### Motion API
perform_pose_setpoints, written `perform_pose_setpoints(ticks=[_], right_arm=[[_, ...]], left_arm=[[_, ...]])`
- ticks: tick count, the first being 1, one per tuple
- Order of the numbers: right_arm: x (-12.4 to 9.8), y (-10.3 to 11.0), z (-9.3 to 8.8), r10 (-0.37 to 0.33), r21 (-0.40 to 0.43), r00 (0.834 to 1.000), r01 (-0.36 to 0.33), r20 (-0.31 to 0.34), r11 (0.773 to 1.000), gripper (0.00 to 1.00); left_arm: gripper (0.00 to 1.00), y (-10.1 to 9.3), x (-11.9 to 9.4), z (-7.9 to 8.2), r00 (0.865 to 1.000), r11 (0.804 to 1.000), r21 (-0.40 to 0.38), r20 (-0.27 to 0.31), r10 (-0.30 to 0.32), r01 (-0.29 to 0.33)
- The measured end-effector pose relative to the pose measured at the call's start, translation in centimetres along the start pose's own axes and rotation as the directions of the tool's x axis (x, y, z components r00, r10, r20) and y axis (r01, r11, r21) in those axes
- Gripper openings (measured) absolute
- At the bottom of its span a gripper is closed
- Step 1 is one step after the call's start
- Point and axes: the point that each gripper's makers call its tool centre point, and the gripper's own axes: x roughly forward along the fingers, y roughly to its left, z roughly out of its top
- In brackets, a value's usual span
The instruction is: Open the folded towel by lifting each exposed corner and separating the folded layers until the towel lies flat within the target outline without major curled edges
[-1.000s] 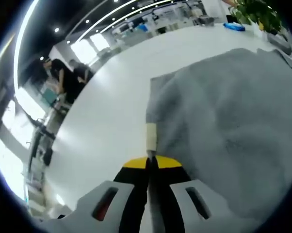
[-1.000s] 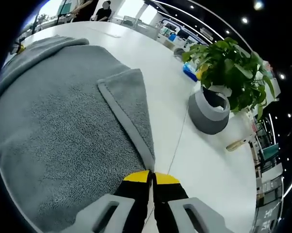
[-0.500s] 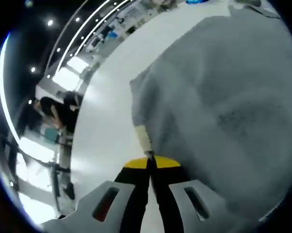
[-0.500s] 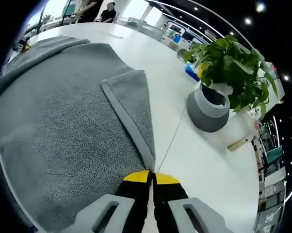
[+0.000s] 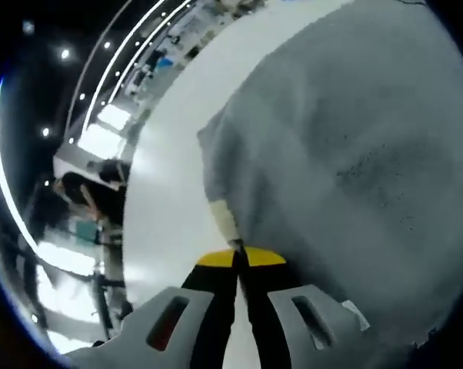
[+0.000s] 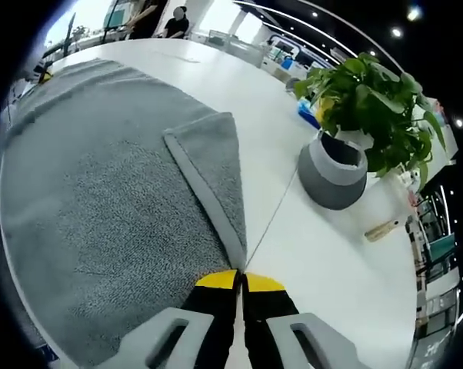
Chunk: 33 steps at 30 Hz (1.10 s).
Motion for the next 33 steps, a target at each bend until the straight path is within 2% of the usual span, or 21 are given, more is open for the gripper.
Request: perform_pose_setpoints(ticks=[6, 8, 10, 12, 17, 25, 29, 33], right_arm=[[0.0, -0.1, 0.0, 0.028, 0.063, 1.0, -0.029, 0.014, 0.998, 0.0], [0.1, 0.1, 0.0, 0.029, 0.056, 0.999, -0.029, 0.014, 0.998, 0.0], [0.1, 0.2, 0.1, 0.025, -0.005, 1.0, -0.025, 0.0, 1.0, 0.0], [0.1, 0.5, 0.2, 0.03, -0.025, 1.0, -0.03, -0.004, 0.999, 0.0], [-0.1, 0.8, 0.4, 0.04, -0.024, 0.999, -0.04, -0.005, 0.999, 0.0], [-0.3, 1.8, 0.6, 0.055, -0.006, 0.998, -0.055, -0.004, 0.998, 0.0], [-0.4, 1.8, 0.6, 0.065, 0.028, 0.998, -0.065, 0.011, 0.997, 0.0], [-0.4, 1.8, 0.6, 0.099, 0.153, 0.994, -0.105, 0.045, 0.983, 0.0]], left_arm=[[0.02, 0.2, 0.4, 0.0, 1.0, 1.0, -0.004, 0.01, -0.023, 0.023], [0.02, 0.2, 0.3, 0.1, 1.0, 1.0, 0.013, 0.009, -0.025, 0.024], [0.02, 0.2, 0.4, 0.1, 1.0, 0.999, 0.032, 0.011, -0.023, 0.022], [0.02, 0.2, 0.5, 0.0, 1.0, 0.998, 0.053, 0.014, -0.018, 0.018], [0.02, 0.7, 0.5, -0.4, 1.0, 0.999, 0.028, 0.003, -0.02, 0.019], [0.02, 1.3, 0.5, -1.4, 1.0, 0.999, 0.032, -0.007, -0.009, 0.009], [0.02, 1.4, 0.5, -1.6, 1.0, 1.0, -0.013, -0.001, -0.015, 0.015], [0.02, 1.3, 0.7, -1.6, 1.0, 0.999, -0.029, 0.001, -0.02, 0.02]])
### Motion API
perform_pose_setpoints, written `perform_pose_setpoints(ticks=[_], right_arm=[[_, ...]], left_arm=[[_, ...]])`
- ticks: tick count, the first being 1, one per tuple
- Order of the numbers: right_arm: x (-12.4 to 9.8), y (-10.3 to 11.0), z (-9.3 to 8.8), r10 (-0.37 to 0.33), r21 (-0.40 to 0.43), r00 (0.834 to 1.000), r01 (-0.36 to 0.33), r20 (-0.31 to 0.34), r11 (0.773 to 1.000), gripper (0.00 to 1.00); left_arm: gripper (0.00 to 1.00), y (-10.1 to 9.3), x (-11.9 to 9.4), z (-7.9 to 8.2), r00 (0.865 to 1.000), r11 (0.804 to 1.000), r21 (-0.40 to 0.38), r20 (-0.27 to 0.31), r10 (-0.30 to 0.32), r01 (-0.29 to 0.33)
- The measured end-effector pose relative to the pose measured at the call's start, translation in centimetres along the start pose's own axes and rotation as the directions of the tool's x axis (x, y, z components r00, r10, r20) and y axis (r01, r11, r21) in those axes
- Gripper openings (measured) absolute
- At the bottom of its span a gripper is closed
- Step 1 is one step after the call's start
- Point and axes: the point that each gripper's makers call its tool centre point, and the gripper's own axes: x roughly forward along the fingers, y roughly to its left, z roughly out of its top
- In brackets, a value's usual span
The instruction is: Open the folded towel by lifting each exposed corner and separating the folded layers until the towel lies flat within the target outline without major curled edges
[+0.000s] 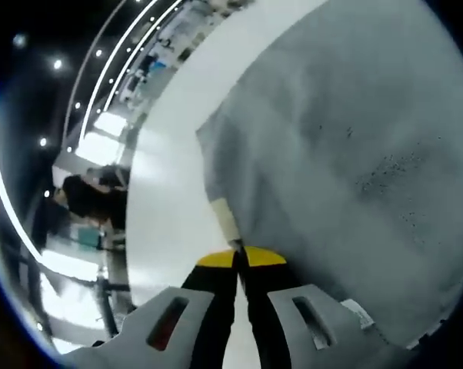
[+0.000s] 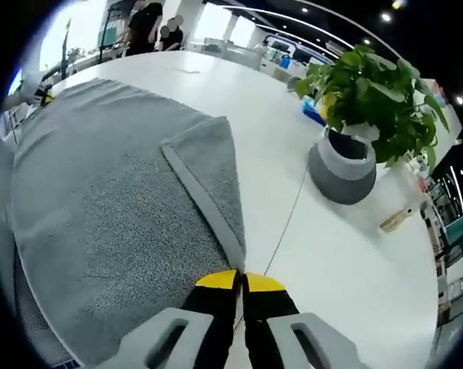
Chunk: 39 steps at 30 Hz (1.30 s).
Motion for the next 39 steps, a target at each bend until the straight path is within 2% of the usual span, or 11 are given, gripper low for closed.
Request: perform_pose_setpoints(ticks=[4, 5, 8, 10, 14, 16, 17, 20, 28, 34, 39], right_arm=[[-0.2, -0.5, -0.1, -0.019, 0.151, 0.999, 0.015, 0.029, 0.988, 0.05], [-0.3, -0.6, -0.1, -0.022, 0.2, 0.999, 0.015, 0.033, 0.98, 0.08], [-1.3, -1.4, -0.3, -0.063, 0.192, 0.997, 0.055, 0.038, 0.98, 0.11], [-2.0, -2.2, 0.2, -0.113, 0.187, 0.991, 0.099, 0.065, 0.977, 0.08], [-3.4, -1.5, 3.5, -0.107, 0.128, 0.976, 0.083, 0.191, 0.988, 0.08], [-3.2, 0.2, 5.1, -0.038, 0.074, 0.975, 0.023, 0.221, 0.997, 0.07], [-2.9, 1.0, 5.8, -0.006, 0.045, 0.973, -0.004, 0.229, 0.999, 0.07], [-1.7, 3.9, 8.0, 0.067, -0.084, 0.973, -0.049, 0.222, 0.995, 0.04], [2.3, 8.1, 10.6, 0.176, -0.178, 0.968, -0.144, 0.177, 0.973, 0.03], [4.5, 9.3, 11.8, 0.222, -0.163, 0.963, -0.197, 0.152, 0.967, 0.03], [5.8, 10.2, 11.8, 0.246, -0.175, 0.962, -0.224, 0.117, 0.959, 0.03]], left_arm=[[0.05, -0.3, -0.3, 0.3, 0.998, 0.995, -0.085, 0.052, -0.047, 0.052], [0.09, 0.4, -0.7, -0.1, 0.998, 0.983, -0.181, 0.05, -0.029, 0.038], [0.24, 1.5, -1.9, -0.5, 0.998, 0.951, -0.307, 0.066, 0.003, 0.017], [0.22, 1.8, -2.9, 0.1, 0.993, 0.942, -0.334, 0.118, 0.002, 0.037], [0.19, -0.3, -6.8, 3.8, 0.947, 0.876, -0.418, 0.3, -0.115, 0.239], [0.19, -1.0, -8.3, 5.4, 0.937, 0.878, -0.408, 0.331, -0.112, 0.249], [0.18, -2.0, -9.5, 6.7, 0.92, 0.874, -0.394, 0.369, -0.133, 0.284], [0.12, -4.8, -11.5, 9.8, 0.882, 0.836, -0.4, 0.432, -0.189, 0.375], [0.03, -12.5, -12.1, 13.1, 0.836, 0.819, -0.288, 0.412, -0.362, 0.497], [0.02, -15.0, -11.4, 12.5, 0.83, 0.81, -0.264, 0.372, -0.416, 0.524], [0.02, -15.4, -10.5, 11.3, 0.848, 0.844, -0.19, 0.302, -0.436, 0.501]])
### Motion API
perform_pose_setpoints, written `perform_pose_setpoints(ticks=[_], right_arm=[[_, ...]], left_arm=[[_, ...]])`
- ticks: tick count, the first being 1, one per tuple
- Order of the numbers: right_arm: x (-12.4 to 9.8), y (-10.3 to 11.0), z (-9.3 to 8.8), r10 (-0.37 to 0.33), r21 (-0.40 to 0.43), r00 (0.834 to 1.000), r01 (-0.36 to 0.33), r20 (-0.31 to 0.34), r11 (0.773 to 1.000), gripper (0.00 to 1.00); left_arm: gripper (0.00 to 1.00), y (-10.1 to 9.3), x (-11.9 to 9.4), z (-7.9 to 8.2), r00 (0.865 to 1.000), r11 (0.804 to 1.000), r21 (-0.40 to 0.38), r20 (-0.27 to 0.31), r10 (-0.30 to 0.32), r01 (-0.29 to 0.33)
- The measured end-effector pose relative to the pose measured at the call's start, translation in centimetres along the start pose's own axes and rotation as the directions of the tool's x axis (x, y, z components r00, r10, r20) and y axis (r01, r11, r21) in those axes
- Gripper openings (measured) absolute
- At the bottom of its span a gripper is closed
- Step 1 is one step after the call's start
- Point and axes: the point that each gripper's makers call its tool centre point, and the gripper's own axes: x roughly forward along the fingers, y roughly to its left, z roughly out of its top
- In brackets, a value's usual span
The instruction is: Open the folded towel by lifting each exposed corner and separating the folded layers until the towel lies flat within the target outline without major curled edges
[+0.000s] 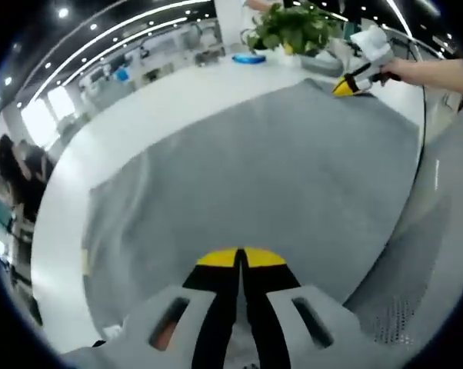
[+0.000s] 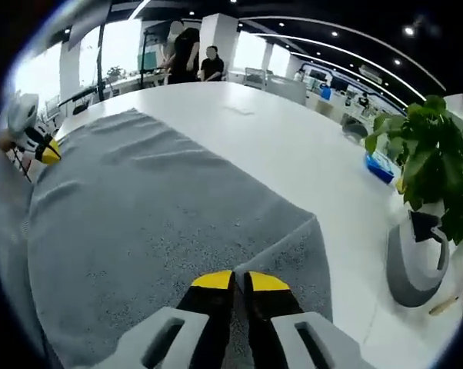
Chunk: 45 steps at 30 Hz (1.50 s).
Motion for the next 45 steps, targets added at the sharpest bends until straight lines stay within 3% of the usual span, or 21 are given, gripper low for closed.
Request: perform_pose_setpoints(ticks=[4, 6, 9, 12, 17, 23, 31, 39, 45], right_arm=[[0.2, -0.2, -0.2, -0.024, -0.009, 1.0, 0.023, -0.018, 1.0, 0.02], [0.2, -0.3, -0.3, -0.033, 0.014, 0.999, 0.034, -0.021, 0.999, 0.02], [0.2, -0.2, -0.3, -0.053, -0.013, 0.998, 0.053, -0.019, 0.999, 0.01], [0.2, -0.4, -0.3, -0.052, 0.066, 0.999, 0.052, -0.002, 0.996, 0.01], [0.0, -0.6, -0.3, -0.01, 0.22, 1.0, 0.003, 0.03, 0.975, 0.0], [-0.8, -1.2, 0.2, -0.021, 0.186, 0.999, 0.015, 0.03, 0.982, 0.0], [-2.5, -4.5, 1.4, -0.107, 0.136, 0.993, 0.101, 0.038, 0.986, 0.0], [-3.2, -8.3, 0.1, -0.19, 0.122, 0.982, 0.189, -0.006, 0.974, 0.0], [-3.3, -10.9, -1.4, -0.252, 0.167, 0.967, 0.255, -0.037, 0.952, 0.0]], left_arm=[[0.02, -0.8, 0.4, -1.1, 0.997, 0.997, 0.071, -0.068, -0.026, 0.031], [0.02, -0.9, 0.6, -1.0, 0.998, 0.994, 0.104, -0.066, -0.016, 0.023], [0.02, -0.9, 0.6, -0.9, 0.999, 0.993, 0.116, -0.043, -0.015, 0.02], [0.02, -0.7, 0.5, -0.8, 1.0, 0.997, 0.079, -0.008, -0.012, 0.013], [0.02, -0.8, 0.6, -0.8, 1.0, 0.997, 0.074, -0.012, -0.008, 0.009], [0.02, -0.8, 0.5, -0.8, 1.0, 0.996, 0.091, -0.013, -0.004, 0.005], [0.02, -0.9, 0.5, -0.7, 1.0, 0.995, 0.099, -0.011, -0.004, 0.005], [0.02, -0.9, 0.5, -0.7, 1.0, 0.995, 0.095, -0.008, -0.005, 0.006], [0.02, -0.9, 0.5, -0.7, 1.0, 0.995, 0.095, -0.009, -0.006, 0.007]])
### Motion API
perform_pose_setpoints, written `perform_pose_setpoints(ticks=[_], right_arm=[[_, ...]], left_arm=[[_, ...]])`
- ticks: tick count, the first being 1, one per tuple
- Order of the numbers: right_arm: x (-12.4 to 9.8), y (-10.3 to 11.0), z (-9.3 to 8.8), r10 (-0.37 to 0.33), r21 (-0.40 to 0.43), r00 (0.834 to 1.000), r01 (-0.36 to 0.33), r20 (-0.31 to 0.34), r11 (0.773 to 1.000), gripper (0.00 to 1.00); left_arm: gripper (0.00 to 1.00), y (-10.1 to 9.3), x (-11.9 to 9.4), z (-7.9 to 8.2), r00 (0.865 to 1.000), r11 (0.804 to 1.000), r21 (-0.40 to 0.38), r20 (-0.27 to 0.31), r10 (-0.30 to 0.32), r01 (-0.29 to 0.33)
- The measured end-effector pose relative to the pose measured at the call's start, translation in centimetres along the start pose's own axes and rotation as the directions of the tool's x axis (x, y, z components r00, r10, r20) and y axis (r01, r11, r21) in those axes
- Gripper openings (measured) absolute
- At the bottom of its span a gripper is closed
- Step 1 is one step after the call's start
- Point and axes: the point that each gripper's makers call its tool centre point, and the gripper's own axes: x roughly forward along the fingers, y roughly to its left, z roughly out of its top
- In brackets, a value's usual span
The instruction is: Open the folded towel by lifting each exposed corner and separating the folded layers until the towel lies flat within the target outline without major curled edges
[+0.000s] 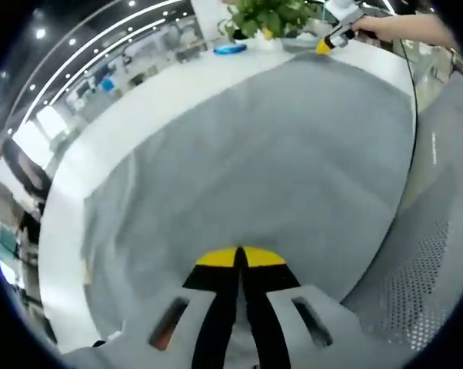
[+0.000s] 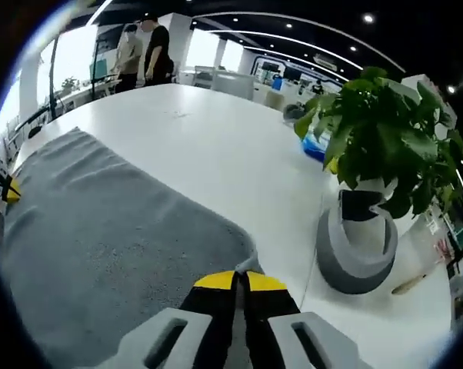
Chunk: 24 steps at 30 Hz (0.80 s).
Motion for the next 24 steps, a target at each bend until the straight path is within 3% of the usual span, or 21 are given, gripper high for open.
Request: perform_pose_setpoints(ticks=[7, 14, 19, 24], right_arm=[[1.1, -2.2, -1.0, -0.049, 0.078, 0.999, 0.05, -0.017, 0.996, 0.0], [1.9, -5.3, -0.8, -0.132, 0.198, 0.991, 0.126, 0.02, 0.972, 0.0], [2.5, -5.2, -0.7, -0.119, 0.21, 0.992, 0.11, 0.033, 0.971, 0.0], [2.2, -5.5, -1.2, -0.146, 0.234, 0.989, 0.136, 0.025, 0.963, 0.02]], left_arm=[[0.02, 0.0, 0.0, 0.0, 1.0, 1.0, 0.015, -0.004, 0.001, -0.001], [0.02, 0.0, 0.0, 0.0, 1.0, 1.0, 0.02, -0.008, 0.001, -0.001], [0.02, 0.0, 0.0, 0.0, 1.0, 1.0, 0.018, -0.009, 0.001, -0.001], [0.02, -0.1, -0.1, -0.1, 1.0, 1.0, 0.026, -0.006, 0.001, -0.001]])
